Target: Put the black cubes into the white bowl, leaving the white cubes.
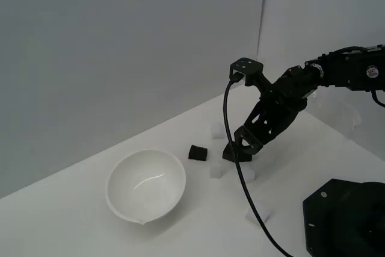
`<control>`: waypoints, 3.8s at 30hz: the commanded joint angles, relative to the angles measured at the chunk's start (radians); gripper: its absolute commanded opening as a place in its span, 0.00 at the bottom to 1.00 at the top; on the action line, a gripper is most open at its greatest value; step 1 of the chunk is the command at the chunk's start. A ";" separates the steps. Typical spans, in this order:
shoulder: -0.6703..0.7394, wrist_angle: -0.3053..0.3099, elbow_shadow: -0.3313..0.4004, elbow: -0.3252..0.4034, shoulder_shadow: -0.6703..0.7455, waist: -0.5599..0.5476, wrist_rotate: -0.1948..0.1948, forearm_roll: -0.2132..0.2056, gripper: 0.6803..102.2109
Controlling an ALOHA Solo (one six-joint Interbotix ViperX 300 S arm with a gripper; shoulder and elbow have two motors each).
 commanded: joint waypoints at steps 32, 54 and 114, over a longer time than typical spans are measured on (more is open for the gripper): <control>-0.127 0.011 -0.026 -0.025 -0.123 -0.051 0.020 -0.025 0.56; 0.060 0.101 -0.038 -0.037 0.066 -0.051 0.020 0.006 0.02; -0.109 -0.031 -0.373 -0.365 -0.104 -0.574 -0.126 -0.112 0.71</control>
